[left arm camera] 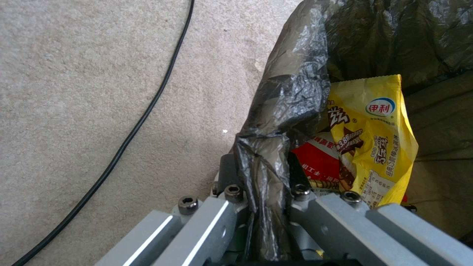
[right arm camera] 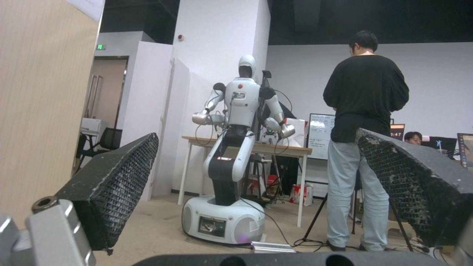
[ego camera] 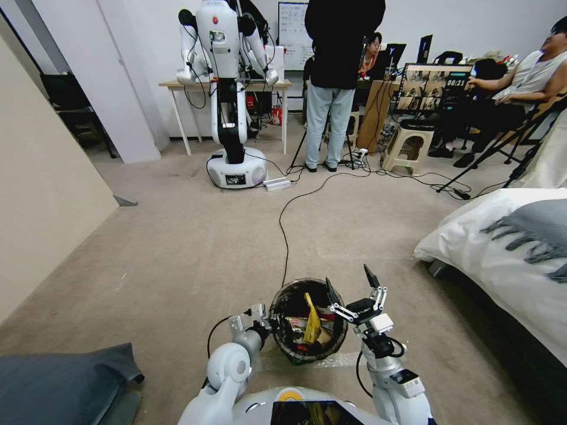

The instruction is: Pick up the trash bin, then pick up the garbage from the floor and place it into the trash bin.

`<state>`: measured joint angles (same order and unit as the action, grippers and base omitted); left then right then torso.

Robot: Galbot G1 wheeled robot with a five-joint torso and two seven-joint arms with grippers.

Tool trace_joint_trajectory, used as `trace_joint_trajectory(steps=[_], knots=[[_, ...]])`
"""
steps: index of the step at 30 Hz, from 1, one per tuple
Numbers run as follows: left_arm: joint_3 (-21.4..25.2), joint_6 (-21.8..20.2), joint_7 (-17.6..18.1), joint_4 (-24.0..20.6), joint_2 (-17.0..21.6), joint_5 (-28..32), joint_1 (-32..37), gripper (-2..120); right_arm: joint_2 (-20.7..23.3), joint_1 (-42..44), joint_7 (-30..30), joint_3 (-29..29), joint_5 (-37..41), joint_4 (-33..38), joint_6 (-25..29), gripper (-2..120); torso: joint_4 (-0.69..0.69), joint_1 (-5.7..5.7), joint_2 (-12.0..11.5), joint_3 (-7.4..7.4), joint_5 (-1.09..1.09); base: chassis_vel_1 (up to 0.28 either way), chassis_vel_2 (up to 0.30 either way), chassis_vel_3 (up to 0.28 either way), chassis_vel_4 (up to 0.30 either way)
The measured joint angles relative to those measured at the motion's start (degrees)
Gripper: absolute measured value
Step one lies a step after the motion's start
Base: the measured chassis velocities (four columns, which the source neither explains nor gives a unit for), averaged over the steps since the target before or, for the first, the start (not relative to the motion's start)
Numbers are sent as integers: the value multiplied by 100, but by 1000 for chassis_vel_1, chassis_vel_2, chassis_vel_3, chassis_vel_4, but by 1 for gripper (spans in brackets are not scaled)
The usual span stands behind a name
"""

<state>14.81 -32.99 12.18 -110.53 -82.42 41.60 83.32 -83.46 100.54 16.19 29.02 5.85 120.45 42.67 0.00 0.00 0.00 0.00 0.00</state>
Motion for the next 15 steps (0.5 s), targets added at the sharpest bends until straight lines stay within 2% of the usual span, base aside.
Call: trace_joint_trajectory(steps=[10,12,14,15], knots=[[9,48,-3,179,-40,92,-66,0,-31,-2,78,0,22,-72,43,100,1,0,0,0,1,0,0,0,0],[6,57,-8,198,-45,98,-67,2,-36,-3,90,-5,23,-94,53,100,1,0,0,0,1,0,0,0,0],[-2,70,-22,232,-65,104,-74,13,-40,-3,101,-16,37,-110,60,100,1,0,1,0,1,0,0,0,0],[-2,70,-22,232,-65,104,-74,13,-40,-3,101,-16,37,-110,60,100,1,0,1,0,1,0,0,0,0]])
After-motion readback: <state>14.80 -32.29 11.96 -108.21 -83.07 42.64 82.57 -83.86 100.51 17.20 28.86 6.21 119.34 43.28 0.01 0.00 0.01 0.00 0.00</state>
